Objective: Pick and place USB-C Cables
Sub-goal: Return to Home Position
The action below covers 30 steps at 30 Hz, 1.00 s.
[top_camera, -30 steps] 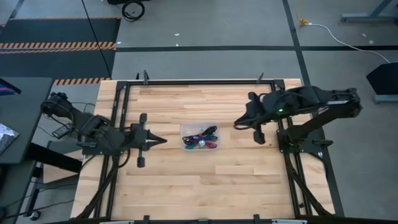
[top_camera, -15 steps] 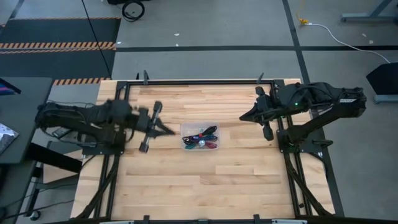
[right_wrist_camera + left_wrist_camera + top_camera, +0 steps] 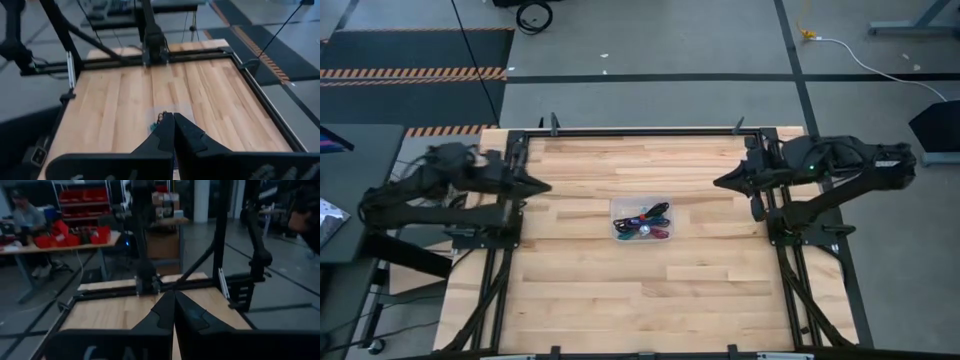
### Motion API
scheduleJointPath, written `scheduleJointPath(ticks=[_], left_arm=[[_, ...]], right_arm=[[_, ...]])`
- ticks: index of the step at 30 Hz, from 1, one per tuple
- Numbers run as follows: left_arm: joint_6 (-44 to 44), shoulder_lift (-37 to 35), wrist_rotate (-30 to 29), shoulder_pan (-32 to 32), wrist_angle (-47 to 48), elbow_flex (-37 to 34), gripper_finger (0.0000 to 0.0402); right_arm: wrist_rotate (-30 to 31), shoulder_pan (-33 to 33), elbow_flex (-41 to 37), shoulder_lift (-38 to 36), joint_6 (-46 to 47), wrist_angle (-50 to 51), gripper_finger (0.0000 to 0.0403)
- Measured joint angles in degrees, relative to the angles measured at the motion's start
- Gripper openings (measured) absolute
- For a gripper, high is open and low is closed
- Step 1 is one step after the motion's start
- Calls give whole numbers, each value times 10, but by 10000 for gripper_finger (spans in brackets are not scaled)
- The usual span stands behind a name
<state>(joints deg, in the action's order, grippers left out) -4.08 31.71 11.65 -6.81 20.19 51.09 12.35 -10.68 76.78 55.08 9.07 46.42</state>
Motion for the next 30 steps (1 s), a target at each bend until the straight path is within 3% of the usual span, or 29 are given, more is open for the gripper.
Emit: scheduleJointPath(ticks=[3,11,15,22,30], left_arm=[[7,-47,-3,0,7,-12,9],[45,-151,-5,3,-164,-197,9],[64,-172,-23,3,-177,-259,9],[101,-196,-28,3,-280,-349,9],[120,-210,-52,3,-293,-389,9]], right_arm=[[0,0,-62,-33,2,-63,4],[-7,11,-222,-110,21,-197,4],[-18,13,-274,-128,46,-225,4],[-20,13,-379,-139,54,-331,4],[-20,11,-437,-144,79,-383,4]])
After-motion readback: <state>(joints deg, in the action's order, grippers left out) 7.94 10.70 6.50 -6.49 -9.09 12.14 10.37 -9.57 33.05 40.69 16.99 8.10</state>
